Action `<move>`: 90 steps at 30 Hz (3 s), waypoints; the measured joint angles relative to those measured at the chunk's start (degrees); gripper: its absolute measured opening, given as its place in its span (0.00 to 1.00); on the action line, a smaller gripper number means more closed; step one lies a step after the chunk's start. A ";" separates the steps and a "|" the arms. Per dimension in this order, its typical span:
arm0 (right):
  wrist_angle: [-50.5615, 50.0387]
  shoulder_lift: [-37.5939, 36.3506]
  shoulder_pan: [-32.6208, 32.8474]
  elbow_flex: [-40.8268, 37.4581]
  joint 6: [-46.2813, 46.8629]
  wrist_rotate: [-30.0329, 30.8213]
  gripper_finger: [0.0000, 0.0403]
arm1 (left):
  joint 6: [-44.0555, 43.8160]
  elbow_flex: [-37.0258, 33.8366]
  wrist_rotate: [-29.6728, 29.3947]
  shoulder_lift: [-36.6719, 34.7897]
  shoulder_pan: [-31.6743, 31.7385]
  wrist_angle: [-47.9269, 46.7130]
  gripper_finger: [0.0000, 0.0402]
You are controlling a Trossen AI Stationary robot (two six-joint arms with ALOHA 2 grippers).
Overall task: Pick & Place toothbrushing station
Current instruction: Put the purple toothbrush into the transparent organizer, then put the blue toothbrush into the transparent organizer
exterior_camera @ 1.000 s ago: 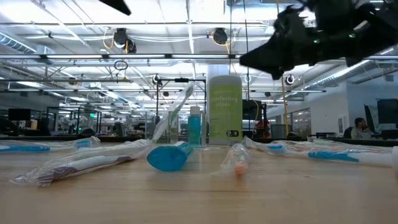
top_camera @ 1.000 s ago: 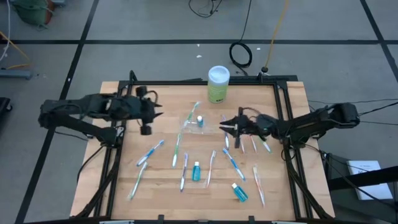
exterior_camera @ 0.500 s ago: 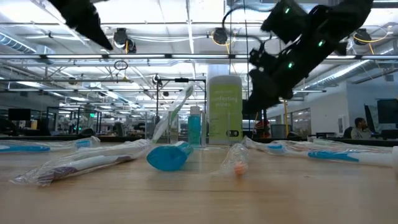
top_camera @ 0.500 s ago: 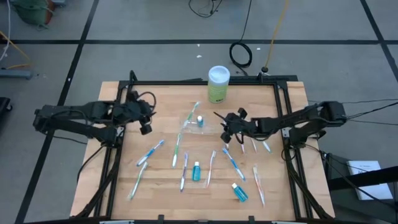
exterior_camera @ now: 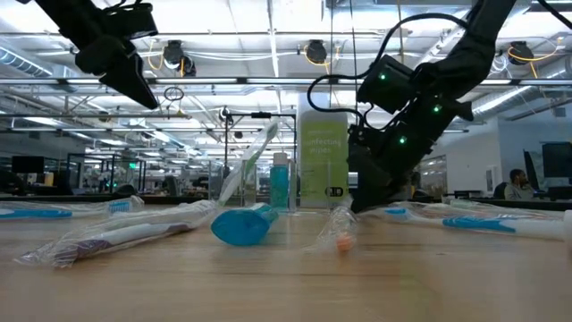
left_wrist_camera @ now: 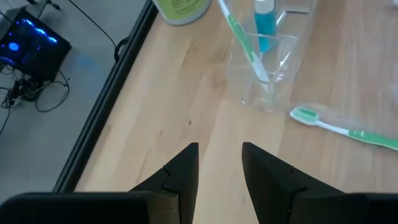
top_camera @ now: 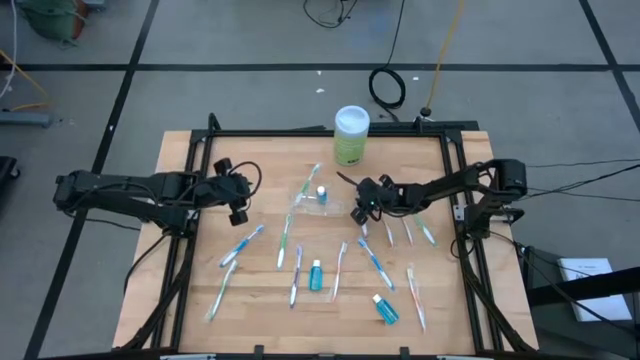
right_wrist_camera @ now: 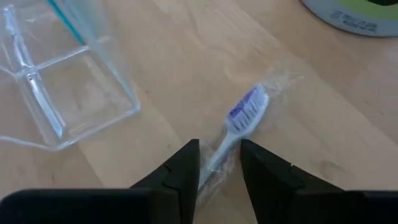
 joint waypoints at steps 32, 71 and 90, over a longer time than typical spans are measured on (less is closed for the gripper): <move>58.79 -13.07 5.58 -0.24 -29.45 0.64 0.00 | 0.13 0.00 0.09 0.00 0.00 2.35 0.32; 69.80 14.02 7.08 0.11 -22.56 19.96 0.20 | -2.29 0.02 4.21 0.01 -0.02 2.61 0.32; 68.40 13.97 12.33 0.13 -32.21 28.44 0.34 | -19.97 -5.89 12.49 0.00 -3.32 -0.15 0.32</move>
